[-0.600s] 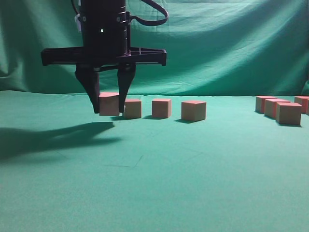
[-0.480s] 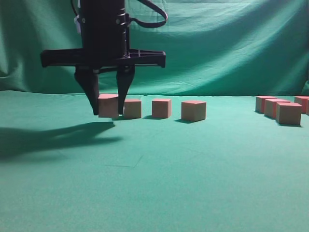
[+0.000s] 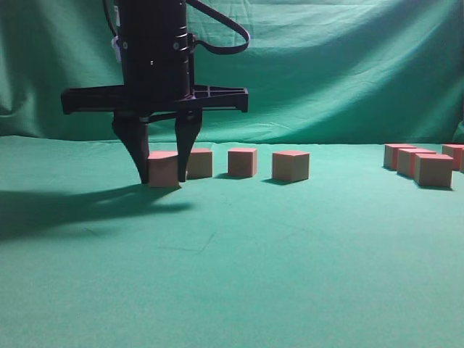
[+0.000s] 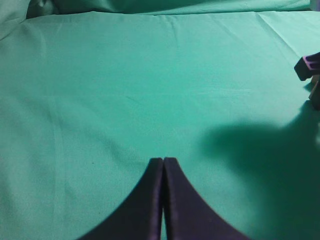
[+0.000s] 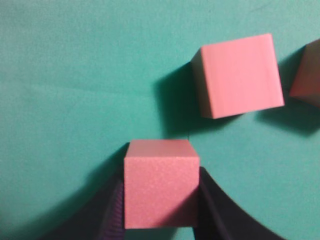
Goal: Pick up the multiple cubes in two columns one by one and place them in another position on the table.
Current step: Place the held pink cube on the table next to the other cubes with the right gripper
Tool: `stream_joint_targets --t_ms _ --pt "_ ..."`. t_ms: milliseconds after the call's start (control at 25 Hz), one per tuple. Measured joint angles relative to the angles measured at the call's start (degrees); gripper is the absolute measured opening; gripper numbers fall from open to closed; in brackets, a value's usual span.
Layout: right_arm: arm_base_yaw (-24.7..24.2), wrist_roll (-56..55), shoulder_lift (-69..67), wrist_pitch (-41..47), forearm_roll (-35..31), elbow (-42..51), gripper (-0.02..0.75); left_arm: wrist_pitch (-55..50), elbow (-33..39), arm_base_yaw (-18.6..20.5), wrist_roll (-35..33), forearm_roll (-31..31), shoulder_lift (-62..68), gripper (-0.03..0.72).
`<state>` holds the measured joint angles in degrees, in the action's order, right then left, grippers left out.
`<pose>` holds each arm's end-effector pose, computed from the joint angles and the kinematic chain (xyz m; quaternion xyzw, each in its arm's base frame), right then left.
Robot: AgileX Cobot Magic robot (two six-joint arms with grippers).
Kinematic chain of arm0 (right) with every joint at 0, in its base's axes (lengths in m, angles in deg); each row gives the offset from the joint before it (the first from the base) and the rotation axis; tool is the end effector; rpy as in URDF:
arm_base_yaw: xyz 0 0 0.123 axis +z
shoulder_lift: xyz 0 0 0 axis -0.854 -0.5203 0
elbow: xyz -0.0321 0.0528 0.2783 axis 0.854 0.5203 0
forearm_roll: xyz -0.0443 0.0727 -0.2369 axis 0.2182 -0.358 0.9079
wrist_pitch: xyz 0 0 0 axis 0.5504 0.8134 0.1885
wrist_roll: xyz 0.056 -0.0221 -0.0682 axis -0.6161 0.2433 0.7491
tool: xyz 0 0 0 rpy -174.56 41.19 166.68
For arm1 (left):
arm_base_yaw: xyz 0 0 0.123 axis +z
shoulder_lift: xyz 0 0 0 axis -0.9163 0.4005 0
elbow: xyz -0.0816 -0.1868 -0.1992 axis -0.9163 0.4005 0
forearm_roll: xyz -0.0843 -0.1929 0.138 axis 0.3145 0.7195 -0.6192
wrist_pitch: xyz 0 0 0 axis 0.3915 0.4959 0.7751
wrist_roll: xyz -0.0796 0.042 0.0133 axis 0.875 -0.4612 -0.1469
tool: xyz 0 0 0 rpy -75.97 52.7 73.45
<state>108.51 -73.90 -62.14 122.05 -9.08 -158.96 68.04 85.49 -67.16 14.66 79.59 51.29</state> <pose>0.3298 0.3544 0.1660 -0.0518 0.9828 -0.0046 0.1773 0.0528 -0.0001 0.1774 0.0141 0.7934 0.0072 0.6085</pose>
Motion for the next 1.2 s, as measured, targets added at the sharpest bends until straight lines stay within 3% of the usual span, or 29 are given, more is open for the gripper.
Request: stream_joint_targets --t_ms 160,480,680,840,1200 --pt "0.0 -0.11 0.0 -0.11 0.0 0.0 0.256 0.0 0.0 0.0 0.0 0.0 0.0 0.0" --pt "0.0 -0.11 -0.32 -0.22 -0.13 0.0 0.554 0.0 0.0 0.0 0.0 0.0 0.0 0.0" --pt "0.0 1.51 1.02 0.81 -0.6 0.0 0.566 0.0 0.0 0.0 0.0 0.0 0.0 0.0" --pt "0.0 9.06 5.25 4.98 -0.6 -1.91 0.566 0.0 0.0 0.0 0.0 0.0 0.0 0.0" --pt "0.0 20.87 20.33 11.58 6.55 -4.13 0.566 0.0 0.0 0.0 0.0 0.0 0.0 0.0"
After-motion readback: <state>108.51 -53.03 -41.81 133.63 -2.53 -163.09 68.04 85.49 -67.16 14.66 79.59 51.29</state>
